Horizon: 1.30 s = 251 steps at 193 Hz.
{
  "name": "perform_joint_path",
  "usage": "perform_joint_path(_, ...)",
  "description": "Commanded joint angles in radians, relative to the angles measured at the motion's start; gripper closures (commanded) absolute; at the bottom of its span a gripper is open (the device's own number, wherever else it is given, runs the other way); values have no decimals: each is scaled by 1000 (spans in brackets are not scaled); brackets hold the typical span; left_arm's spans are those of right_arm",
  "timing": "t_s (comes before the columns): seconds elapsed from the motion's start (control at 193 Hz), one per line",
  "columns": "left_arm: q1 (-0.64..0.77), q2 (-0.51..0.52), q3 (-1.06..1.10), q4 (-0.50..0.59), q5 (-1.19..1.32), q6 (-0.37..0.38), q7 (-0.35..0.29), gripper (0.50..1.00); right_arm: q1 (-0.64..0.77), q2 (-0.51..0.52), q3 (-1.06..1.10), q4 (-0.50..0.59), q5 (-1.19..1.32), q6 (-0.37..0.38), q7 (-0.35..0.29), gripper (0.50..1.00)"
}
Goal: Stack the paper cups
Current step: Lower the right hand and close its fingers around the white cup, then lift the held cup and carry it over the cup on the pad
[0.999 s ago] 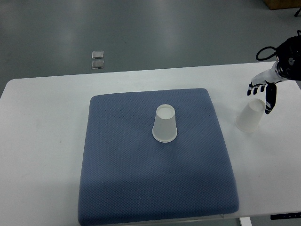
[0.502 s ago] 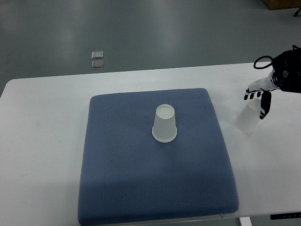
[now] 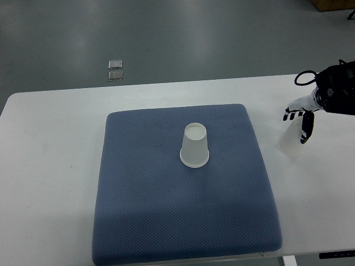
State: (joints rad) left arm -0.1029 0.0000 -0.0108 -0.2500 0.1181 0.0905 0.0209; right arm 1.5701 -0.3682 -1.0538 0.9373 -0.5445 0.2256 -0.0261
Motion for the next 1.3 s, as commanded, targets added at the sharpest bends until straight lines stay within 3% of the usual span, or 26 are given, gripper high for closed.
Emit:
perform_joint_path(0.0,0,0,0,0,0,0,-1,500,-1,0,0,-2,0,0,0,587)
perform_joint_path(0.264,0,0,0,0,0,0,-1,500,-10,-3,0,-3,0,-23,0,617)
perform_joint_path(0.409,0,0,0,0,0,0,1,500,-16,-5,-3,-2,-3,-26,0,777)
perform_joint_path(0.466,0,0,-1,1,0,0,-1,500,-16,-5,-2,-3,-3,-29,0,869)
perform_joint_path(0.564,0,0,-1,1,0,0,1,500,-18,-5,-2,-3,0,-37,0,918)
perform_joint_path(0.74,0,0,-1,1,0,0,1,500,4,-21,0,3,-3,-19,-2,920)
perform_joint_path(0.813,0,0,0,1,0,0,1,500,80,-26,-14,15,-5,-5,-2,918)
perform_joint_path(1.01,0,0,5,-5,0,0,1,500,357,-92,-15,124,-6,158,-2,916)
perform_joint_path(1.201,0,0,5,-9,0,-2,1,500,637,-130,-22,156,-11,382,0,912)
perform_joint_path(1.294,-1,0,6,-9,2,-2,-1,500,752,-146,-23,201,-12,385,0,908)
